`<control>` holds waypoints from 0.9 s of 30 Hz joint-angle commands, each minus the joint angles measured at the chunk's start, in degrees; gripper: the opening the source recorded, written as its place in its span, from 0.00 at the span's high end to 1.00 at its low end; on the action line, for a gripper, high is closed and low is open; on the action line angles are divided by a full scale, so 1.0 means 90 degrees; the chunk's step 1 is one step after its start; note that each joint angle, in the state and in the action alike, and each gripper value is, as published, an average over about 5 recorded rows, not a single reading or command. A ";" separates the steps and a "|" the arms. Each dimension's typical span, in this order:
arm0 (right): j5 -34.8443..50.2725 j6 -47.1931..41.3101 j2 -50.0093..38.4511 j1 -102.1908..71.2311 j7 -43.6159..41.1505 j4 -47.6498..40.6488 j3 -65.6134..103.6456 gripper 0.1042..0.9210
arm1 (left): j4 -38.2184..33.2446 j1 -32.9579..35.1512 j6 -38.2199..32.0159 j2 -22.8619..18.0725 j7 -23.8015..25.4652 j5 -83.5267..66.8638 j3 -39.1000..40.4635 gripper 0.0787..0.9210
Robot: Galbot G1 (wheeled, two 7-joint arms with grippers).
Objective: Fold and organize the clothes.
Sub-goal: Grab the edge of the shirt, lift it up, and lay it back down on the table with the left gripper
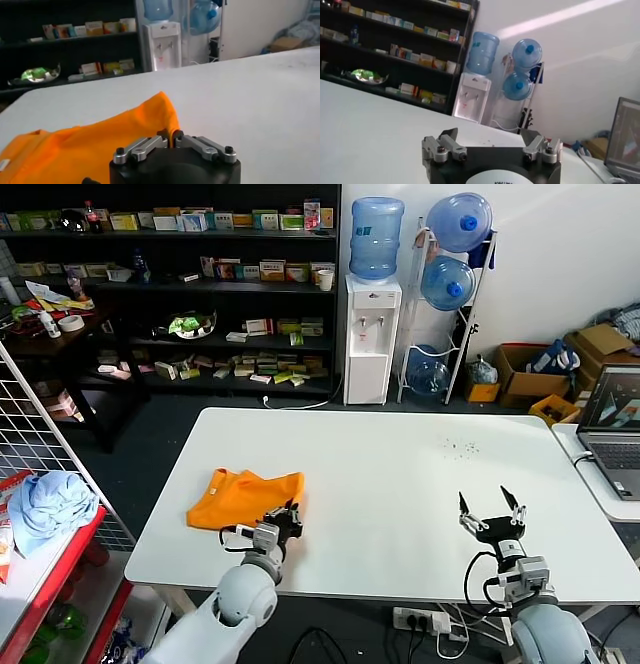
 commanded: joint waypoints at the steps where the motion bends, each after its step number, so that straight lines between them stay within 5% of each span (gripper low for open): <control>1: 0.0020 0.0028 -0.0019 -0.0066 0.0020 0.0010 0.0150 0.12 | 0.0979 -0.0296 -0.0404 -0.2305 -0.0171 0.0004 0.0615 0.94; 6: 0.0021 0.0024 -0.0021 -0.0105 0.0032 0.0006 0.0248 0.12 | 0.1861 -0.0461 -0.0973 -0.2850 -0.0152 0.0115 0.0631 0.94; 14: 0.0006 -0.0051 0.0012 -0.0166 0.0051 0.0051 0.0318 0.12 | 0.2818 -0.0619 -0.2632 -0.2867 0.0523 0.0128 0.0446 0.93; 22: 0.0045 -0.0183 0.0025 -0.0072 0.0041 0.0071 0.0191 0.12 | 0.1880 -0.0379 -0.3628 -0.2867 0.1233 0.0228 0.0477 0.71; 27: 0.0193 -0.0330 0.0005 -0.0040 -0.0024 0.0090 0.0180 0.12 | 0.0939 -0.0017 -0.3670 -0.2325 0.1221 0.0795 0.0452 0.54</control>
